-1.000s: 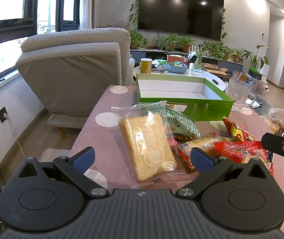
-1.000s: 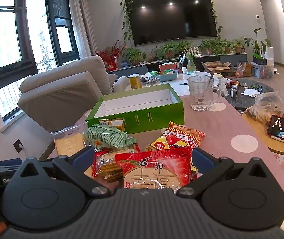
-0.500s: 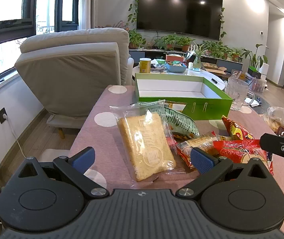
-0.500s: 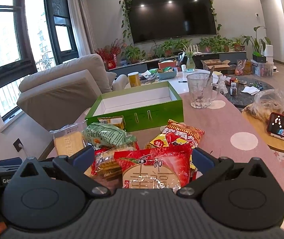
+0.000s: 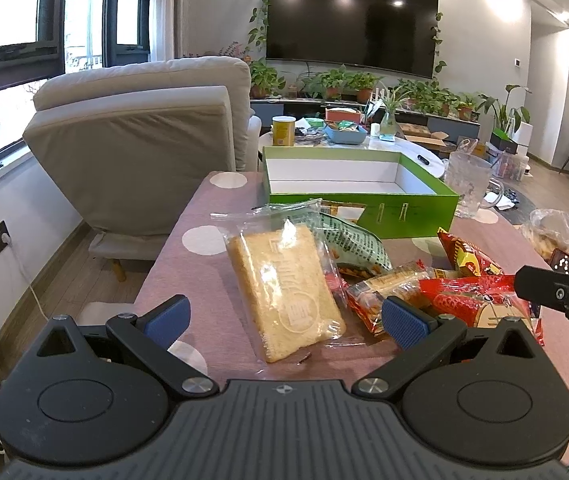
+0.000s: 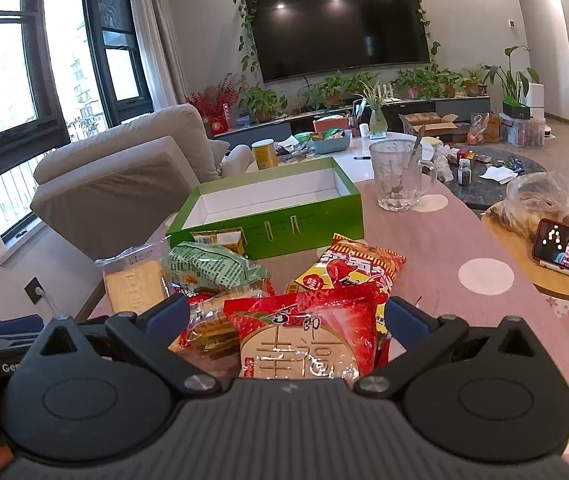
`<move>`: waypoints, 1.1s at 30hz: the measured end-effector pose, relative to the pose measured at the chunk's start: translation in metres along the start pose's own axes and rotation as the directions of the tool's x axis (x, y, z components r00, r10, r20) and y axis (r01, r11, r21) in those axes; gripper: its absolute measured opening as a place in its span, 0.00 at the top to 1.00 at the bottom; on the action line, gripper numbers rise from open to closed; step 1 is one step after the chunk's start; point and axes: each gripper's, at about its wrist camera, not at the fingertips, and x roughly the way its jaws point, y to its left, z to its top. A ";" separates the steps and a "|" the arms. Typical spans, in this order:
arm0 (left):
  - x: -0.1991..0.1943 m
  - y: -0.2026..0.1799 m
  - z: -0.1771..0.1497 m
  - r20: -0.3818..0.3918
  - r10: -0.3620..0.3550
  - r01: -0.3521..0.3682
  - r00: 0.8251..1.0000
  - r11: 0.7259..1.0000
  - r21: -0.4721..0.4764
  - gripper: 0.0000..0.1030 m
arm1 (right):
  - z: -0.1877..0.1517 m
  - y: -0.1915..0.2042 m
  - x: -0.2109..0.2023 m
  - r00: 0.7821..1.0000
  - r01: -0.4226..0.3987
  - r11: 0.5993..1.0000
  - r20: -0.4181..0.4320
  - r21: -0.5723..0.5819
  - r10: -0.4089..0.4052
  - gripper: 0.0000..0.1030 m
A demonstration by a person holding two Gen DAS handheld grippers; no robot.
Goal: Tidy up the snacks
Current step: 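Lower the right gripper onto the red round-biscuit packet and close it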
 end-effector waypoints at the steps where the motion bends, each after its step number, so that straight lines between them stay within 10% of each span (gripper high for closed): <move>1: 0.000 0.000 0.000 0.000 -0.005 0.005 1.000 1.000 0.002 0.01 | 0.000 -0.001 0.000 1.000 0.001 1.000 -0.001 0.001 -0.001 0.36; 12: 0.003 -0.022 -0.004 -0.031 -0.154 0.156 0.988 0.985 0.069 0.04 | 0.000 -0.038 0.006 0.993 -0.006 0.992 -0.114 0.125 0.021 0.37; 21: 0.018 -0.067 -0.014 -0.124 -0.353 0.369 0.927 0.918 0.146 0.13 | -0.005 -0.055 0.012 0.971 -0.080 0.977 -0.204 0.198 0.121 0.37; 33: 0.060 -0.103 -0.022 -0.241 -0.389 0.432 0.889 0.887 0.164 0.23 | -0.010 -0.070 0.034 0.944 -0.126 0.958 -0.267 0.257 0.195 0.36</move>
